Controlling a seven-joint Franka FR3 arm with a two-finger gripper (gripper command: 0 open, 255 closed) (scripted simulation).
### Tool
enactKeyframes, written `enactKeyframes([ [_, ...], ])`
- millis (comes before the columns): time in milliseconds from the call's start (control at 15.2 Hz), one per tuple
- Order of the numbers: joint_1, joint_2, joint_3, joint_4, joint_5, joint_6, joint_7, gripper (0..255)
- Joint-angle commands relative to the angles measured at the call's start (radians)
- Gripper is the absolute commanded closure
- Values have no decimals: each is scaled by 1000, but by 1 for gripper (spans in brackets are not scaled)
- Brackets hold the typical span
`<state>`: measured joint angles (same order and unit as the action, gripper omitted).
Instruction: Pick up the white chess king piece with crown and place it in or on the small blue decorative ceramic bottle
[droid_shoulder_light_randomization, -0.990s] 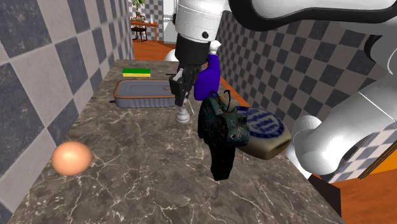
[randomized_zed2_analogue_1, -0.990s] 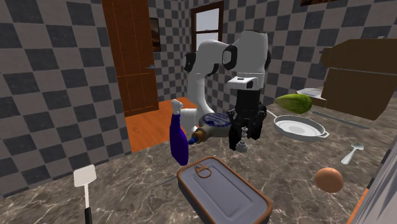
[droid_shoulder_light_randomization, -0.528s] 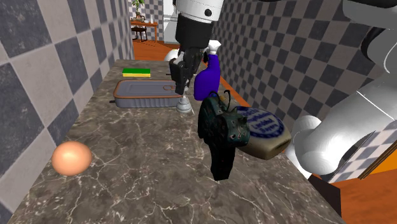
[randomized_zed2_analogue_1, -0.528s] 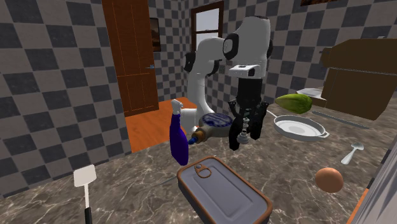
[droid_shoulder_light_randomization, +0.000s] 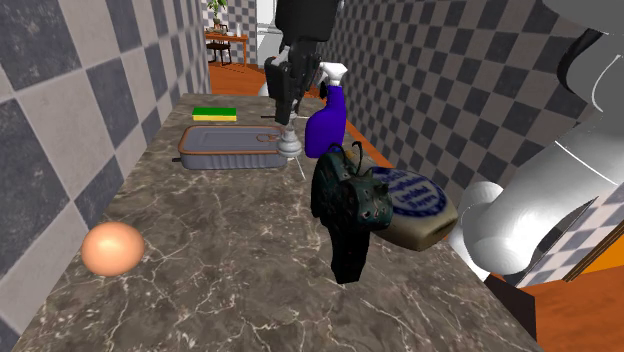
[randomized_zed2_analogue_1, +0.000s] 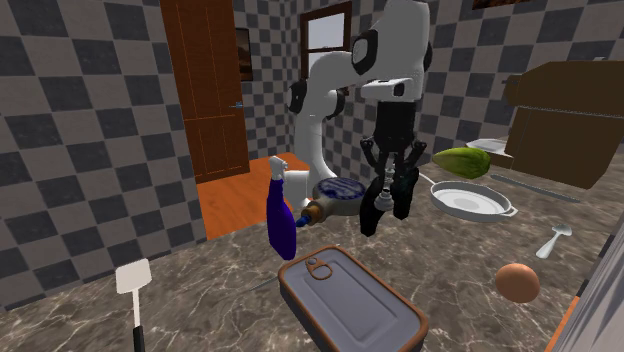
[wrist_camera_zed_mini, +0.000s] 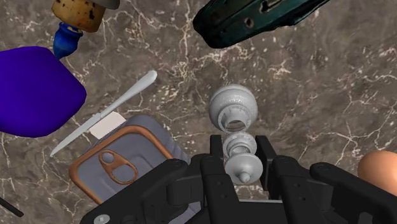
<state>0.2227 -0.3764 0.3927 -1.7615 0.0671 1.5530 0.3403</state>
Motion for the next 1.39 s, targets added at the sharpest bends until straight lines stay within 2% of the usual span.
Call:
enactKeyframes([
  [0,-2,11,0,41,-4,-31,0,255],
  [1056,-13,165,37,423,-58,-269,33,255],
  [1320,-16,5,-30,292,-3,-288,-27,255],
])
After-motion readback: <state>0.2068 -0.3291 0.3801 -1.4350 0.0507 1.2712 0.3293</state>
